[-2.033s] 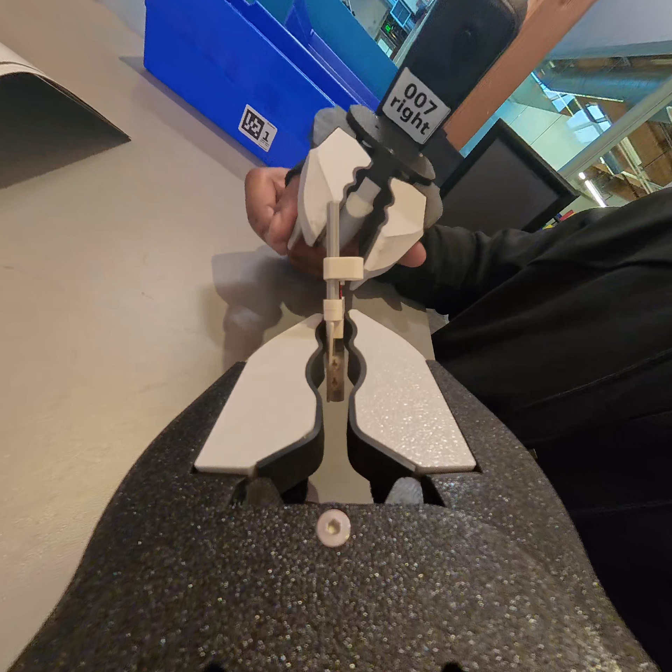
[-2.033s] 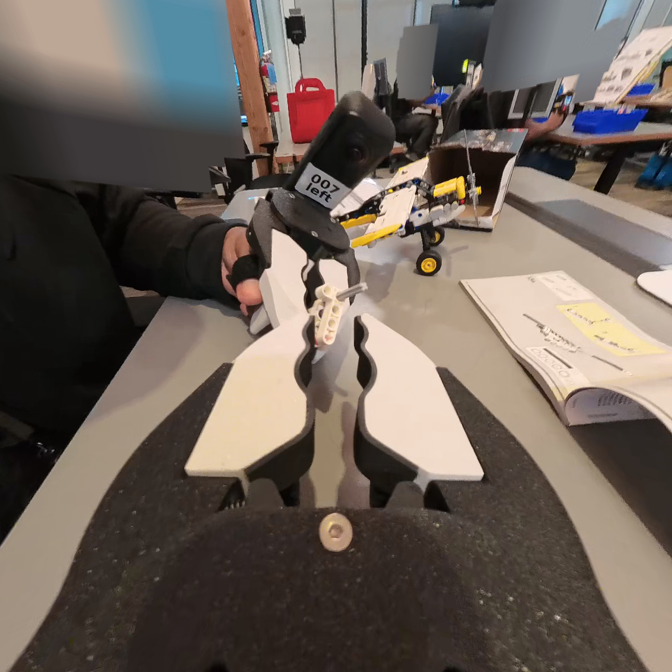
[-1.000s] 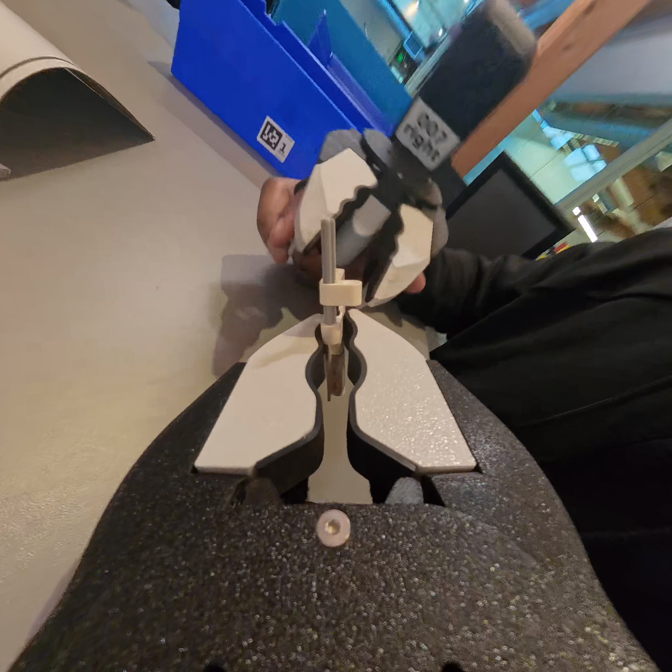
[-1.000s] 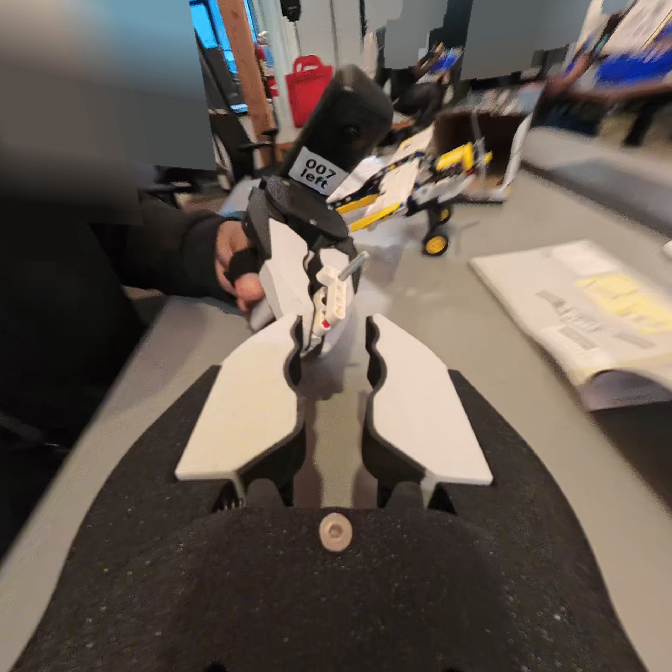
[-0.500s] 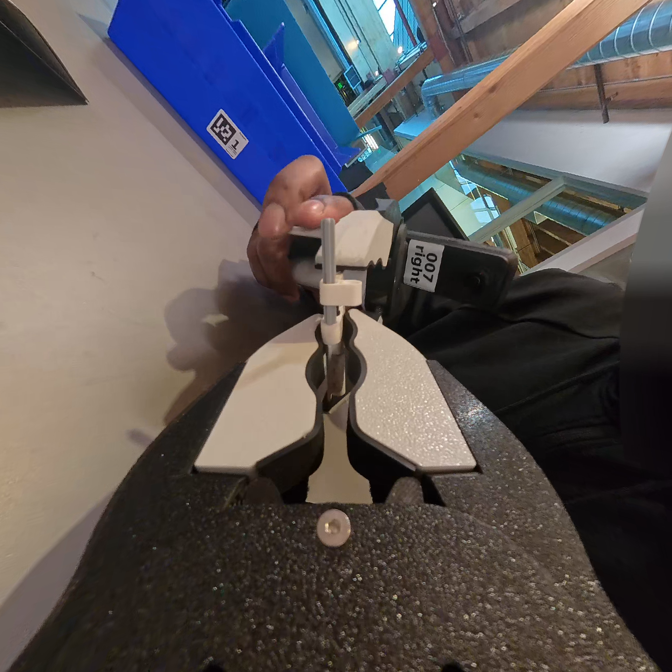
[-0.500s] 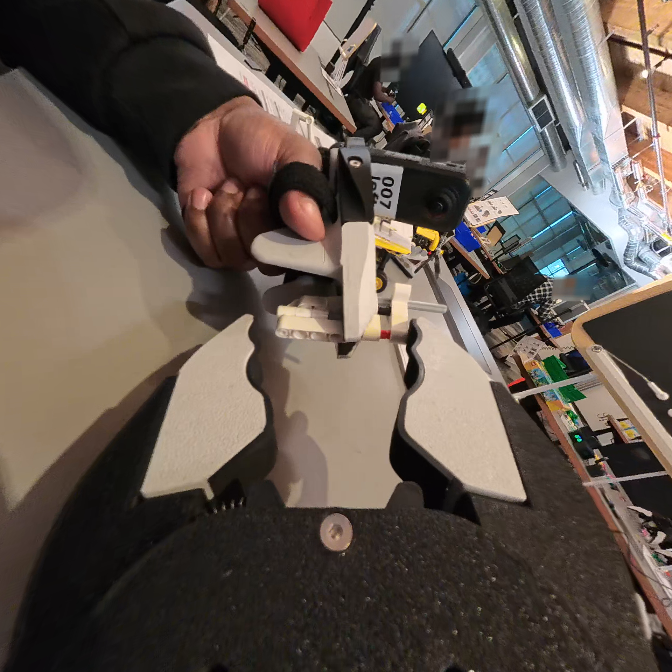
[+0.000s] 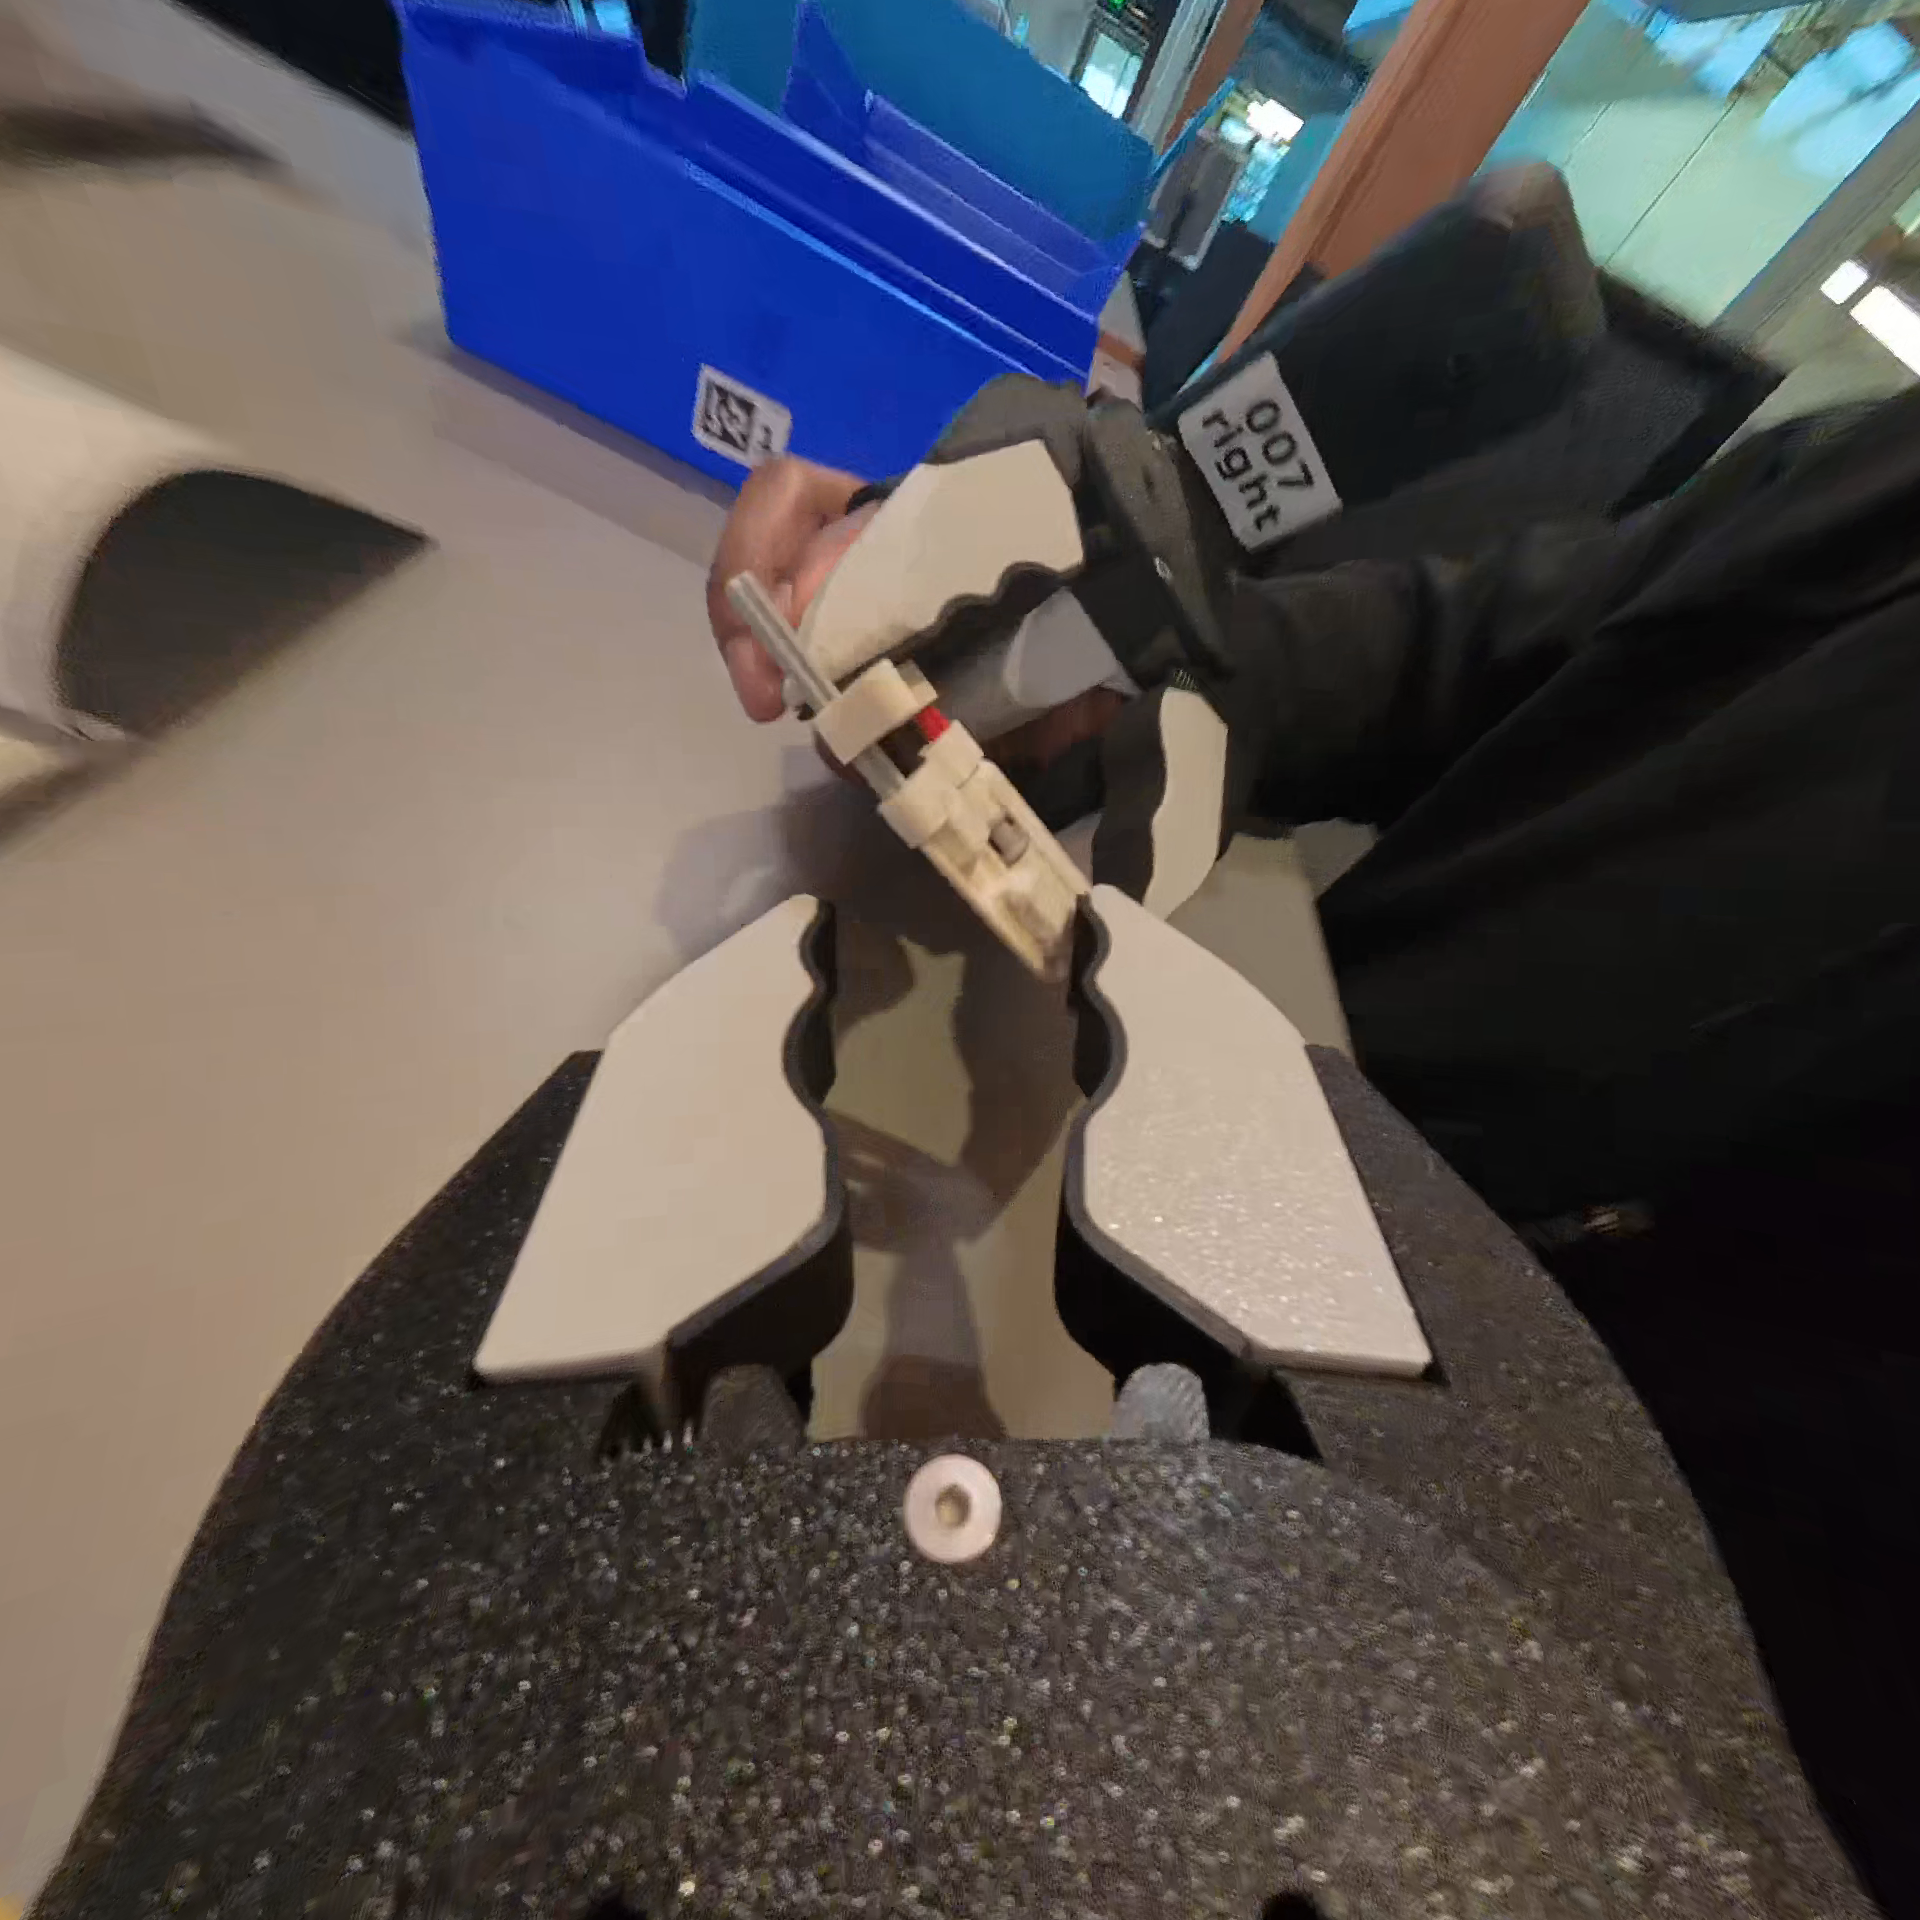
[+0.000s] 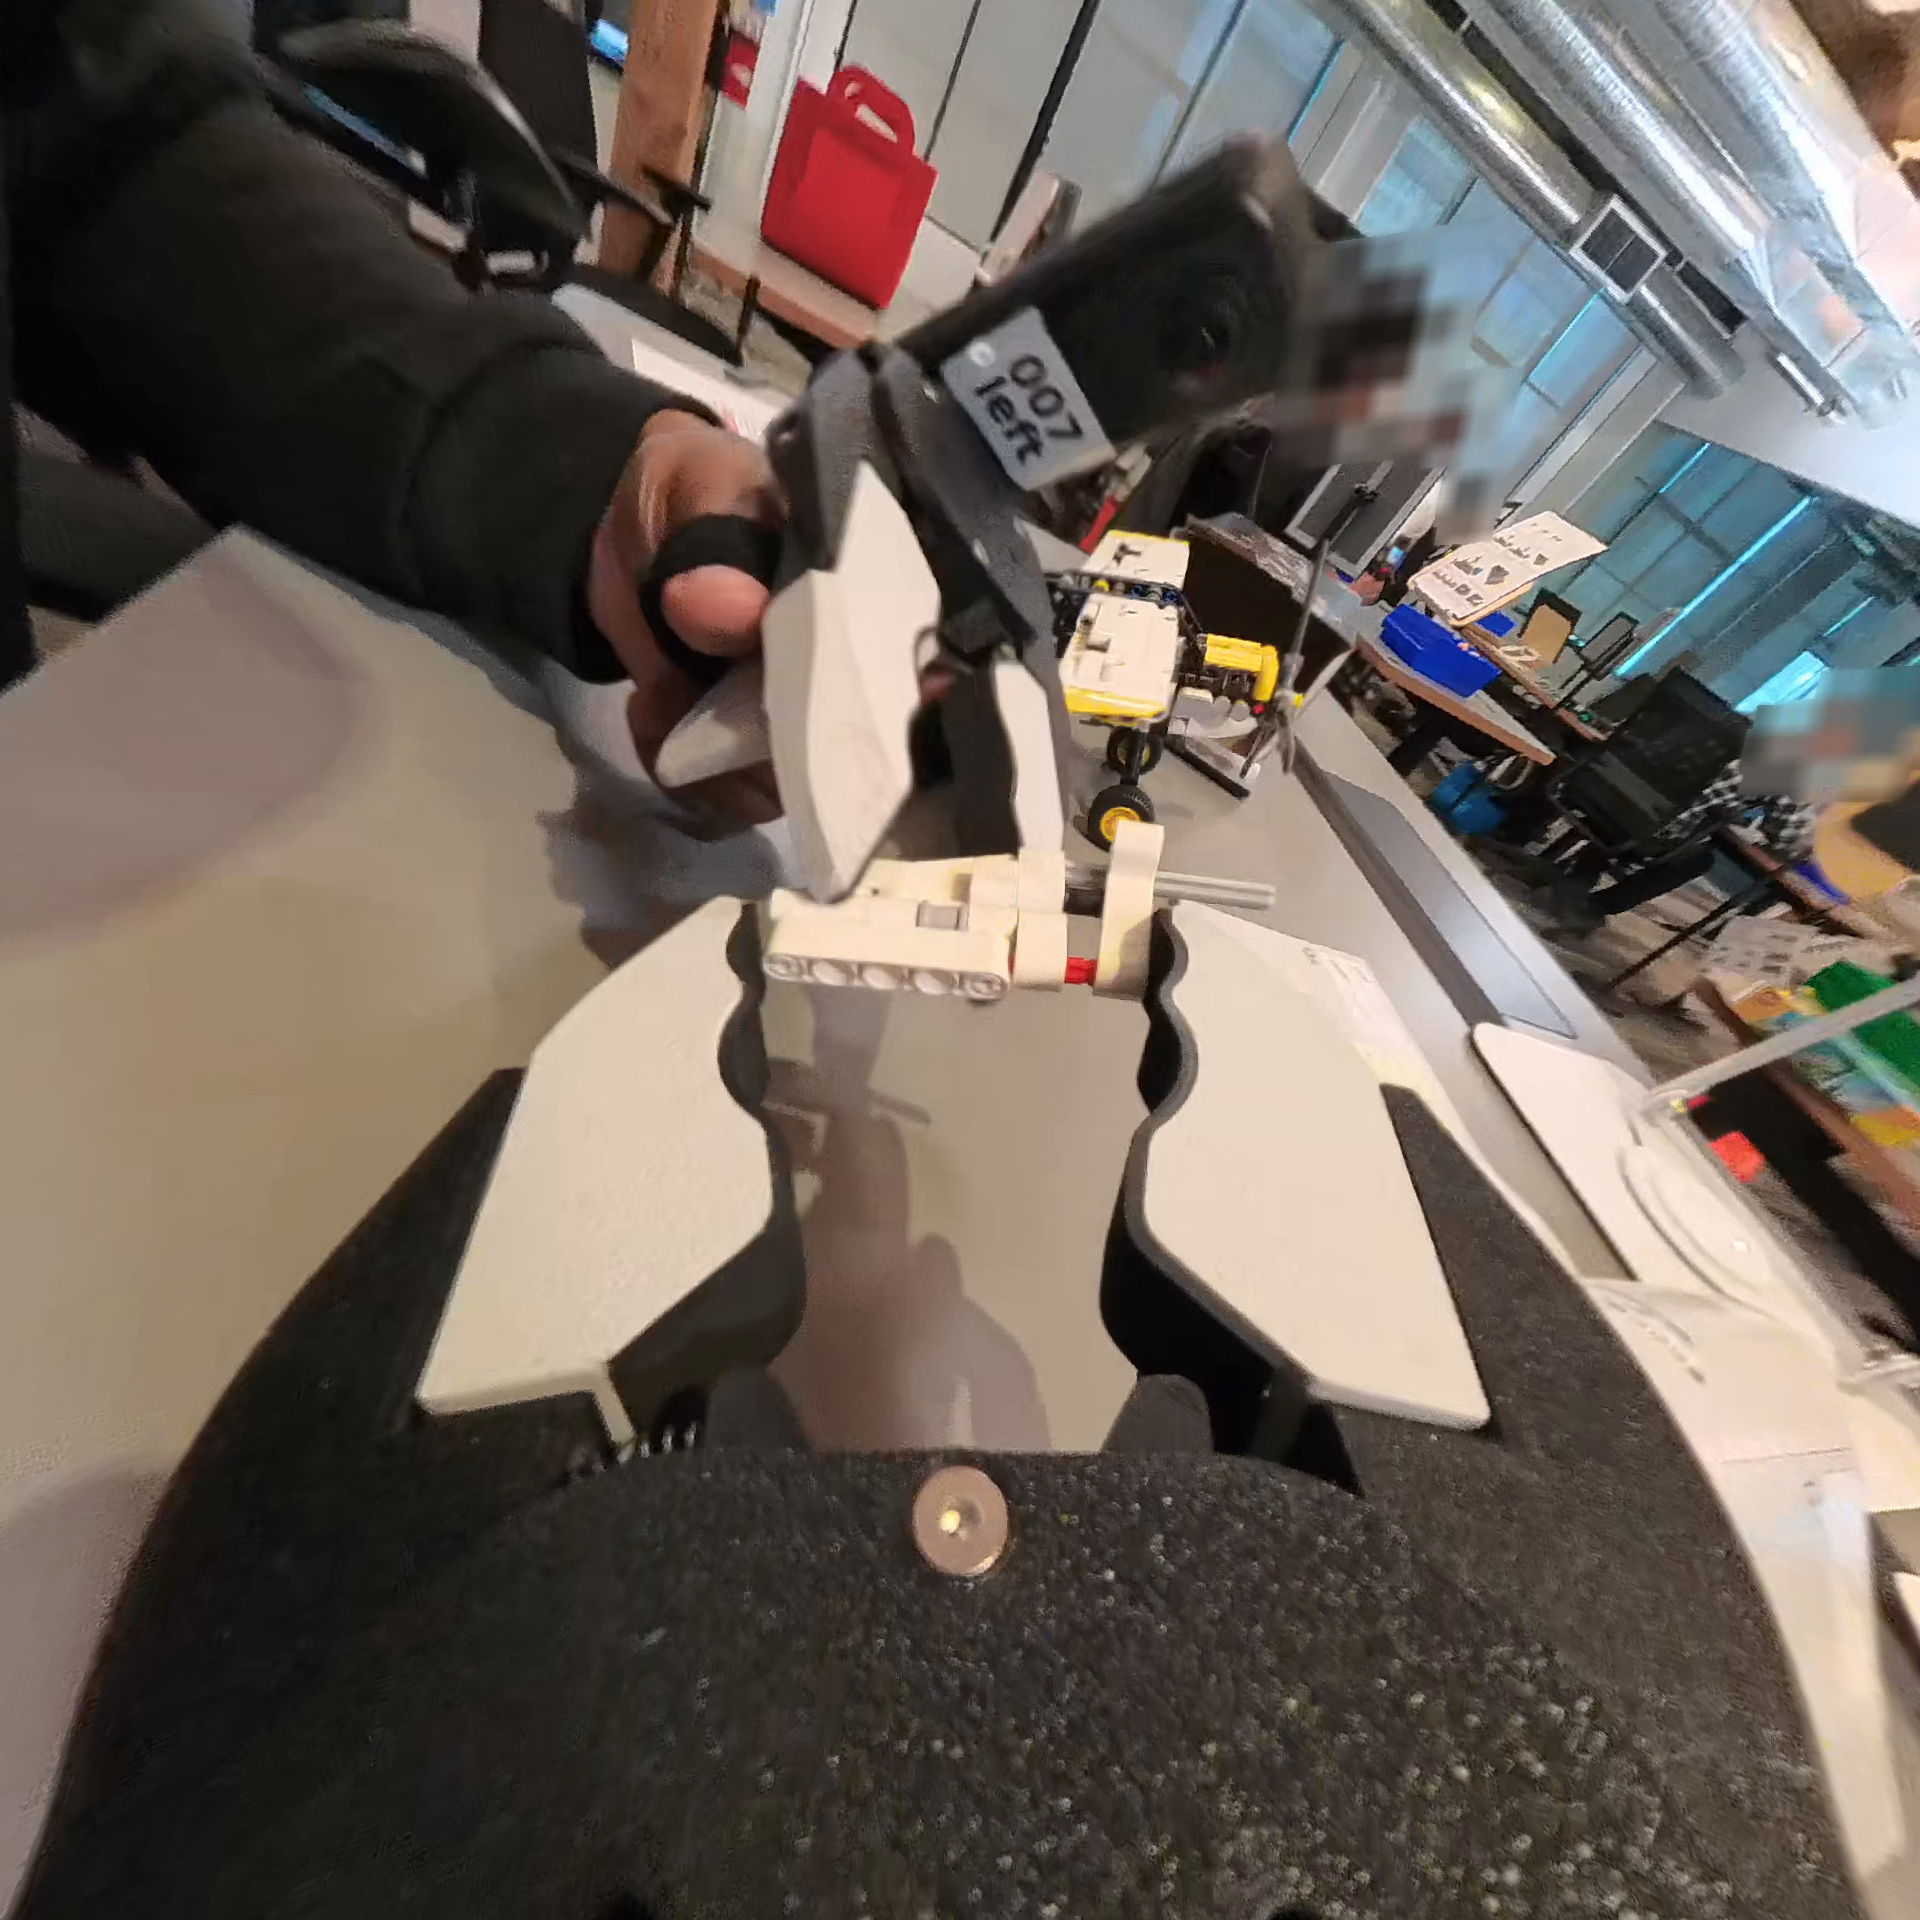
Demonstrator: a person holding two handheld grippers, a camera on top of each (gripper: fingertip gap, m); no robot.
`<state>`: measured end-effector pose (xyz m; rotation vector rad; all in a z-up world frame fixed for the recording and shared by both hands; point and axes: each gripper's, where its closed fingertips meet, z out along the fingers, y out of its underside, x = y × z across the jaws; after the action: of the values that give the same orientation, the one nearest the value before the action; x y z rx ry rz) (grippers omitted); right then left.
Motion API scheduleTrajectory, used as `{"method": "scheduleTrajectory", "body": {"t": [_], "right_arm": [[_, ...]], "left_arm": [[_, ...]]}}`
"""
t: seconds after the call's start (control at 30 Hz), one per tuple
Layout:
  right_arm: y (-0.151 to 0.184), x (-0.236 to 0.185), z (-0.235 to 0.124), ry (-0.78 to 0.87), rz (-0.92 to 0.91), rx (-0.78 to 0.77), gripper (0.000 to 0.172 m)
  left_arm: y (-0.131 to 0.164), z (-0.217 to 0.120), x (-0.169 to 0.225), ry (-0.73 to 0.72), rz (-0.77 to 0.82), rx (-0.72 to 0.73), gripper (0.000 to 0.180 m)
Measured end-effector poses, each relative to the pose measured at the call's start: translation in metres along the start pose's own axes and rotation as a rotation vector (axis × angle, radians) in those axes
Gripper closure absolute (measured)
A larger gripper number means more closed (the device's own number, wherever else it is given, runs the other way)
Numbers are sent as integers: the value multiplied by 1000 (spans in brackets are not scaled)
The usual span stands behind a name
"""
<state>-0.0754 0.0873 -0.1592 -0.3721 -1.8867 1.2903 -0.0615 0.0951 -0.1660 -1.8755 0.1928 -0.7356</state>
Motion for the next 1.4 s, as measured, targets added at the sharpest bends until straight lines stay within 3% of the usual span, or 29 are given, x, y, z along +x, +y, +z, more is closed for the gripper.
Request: {"method": "scheduleTrajectory", "body": {"t": [0.17,0.37,0.47,0.63,1.03,1.4], "right_arm": [[-10,4,-8,-52,151,95,101],[-18,-5,-10,-123,196,146,101],[-25,-11,-12,-168,213,180,101],[-30,-17,-16,-224,243,219,101],[-31,-26,-14,-271,248,216,101],[-31,-27,-14,-280,256,222,101]], "left_arm": [[-16,-19,0,-121,439,95,116],[-24,-16,12,-122,663,200,118],[-20,-13,16,-64,657,201,122],[-33,-27,26,31,573,327,141],[-30,-19,27,22,511,300,154],[-26,-14,26,-41,596,296,158]]}}
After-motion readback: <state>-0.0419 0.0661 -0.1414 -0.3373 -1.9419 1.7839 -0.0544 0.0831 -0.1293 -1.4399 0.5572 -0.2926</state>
